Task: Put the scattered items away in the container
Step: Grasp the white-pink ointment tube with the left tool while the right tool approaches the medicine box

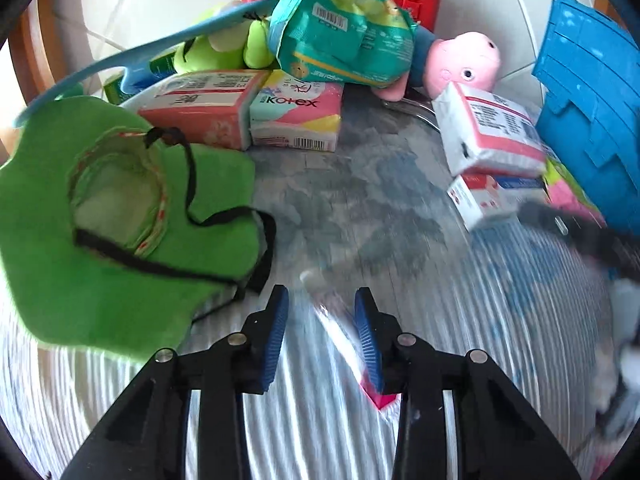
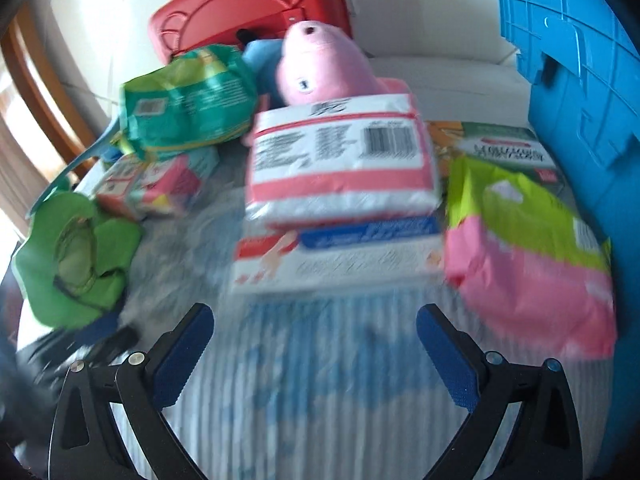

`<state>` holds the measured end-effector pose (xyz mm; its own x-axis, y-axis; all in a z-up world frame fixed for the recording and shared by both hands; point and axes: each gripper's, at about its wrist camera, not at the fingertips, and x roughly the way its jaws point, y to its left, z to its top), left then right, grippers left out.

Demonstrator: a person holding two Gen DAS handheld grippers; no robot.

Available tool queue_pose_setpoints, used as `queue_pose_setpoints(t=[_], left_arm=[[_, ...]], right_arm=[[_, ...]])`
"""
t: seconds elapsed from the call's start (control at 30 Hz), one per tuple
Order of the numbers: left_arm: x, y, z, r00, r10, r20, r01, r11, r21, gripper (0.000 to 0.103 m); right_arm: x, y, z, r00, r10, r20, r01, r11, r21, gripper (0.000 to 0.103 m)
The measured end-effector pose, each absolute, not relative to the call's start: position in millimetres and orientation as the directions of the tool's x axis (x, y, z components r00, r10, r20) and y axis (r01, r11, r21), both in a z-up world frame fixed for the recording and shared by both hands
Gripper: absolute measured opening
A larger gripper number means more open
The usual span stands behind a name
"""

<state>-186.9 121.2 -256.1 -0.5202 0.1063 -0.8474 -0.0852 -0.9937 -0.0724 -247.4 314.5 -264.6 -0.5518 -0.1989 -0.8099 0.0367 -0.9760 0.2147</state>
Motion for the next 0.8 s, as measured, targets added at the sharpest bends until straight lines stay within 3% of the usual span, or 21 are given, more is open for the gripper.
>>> queue_pose_setpoints(t=[0.13,0.27,0.5,0.67,0.73,0.77,0.8], left_arm=[[-183,123,-263,-0.478,0.158,-0.864,-0.074,-0.987,-0.139,0.035],[-183,132,-264,-0.482,0.115,-0.869,-0.135,-0.989,-0.057,0.035],[-202,99,-263,-0.5,0.016,-0.866,-0.091,-0.995,0.034,0.037],[-206,93,-264,-0.51,0.046,-0.859,-0.086,-0.996,-0.003,0.037],[-204,94,-265,-0.523,0.055,-0.851,-0.089,-0.996,-0.009,0.037],[-204,93,-265,-0.524,0.062,-0.849,-0.089,-0.996,-0.018,0.037],[-204,93,-265,-0.525,0.065,-0.848,-0.086,-0.996,-0.024,0.036]], right_arm=[[-261,332,-270,-0.571,-0.199,-0.796,0.007,-0.971,0.238,0.103],[-269,332,-273,-0.597,-0.198,-0.777,0.045,-0.976,0.214,0.103],[-259,309,-282,-0.478,-0.413,-0.775,0.177,-0.91,0.375,0.103],[-238,281,-254,-0.567,-0.278,-0.776,0.154,-0.961,0.232,0.103],[-235,272,-241,-0.613,-0.232,-0.755,0.149,-0.973,0.178,0.088],[-235,270,-238,-0.61,-0.272,-0.744,0.163,-0.962,0.218,0.079],[-236,270,-239,-0.596,-0.339,-0.728,0.185,-0.94,0.286,0.079]])
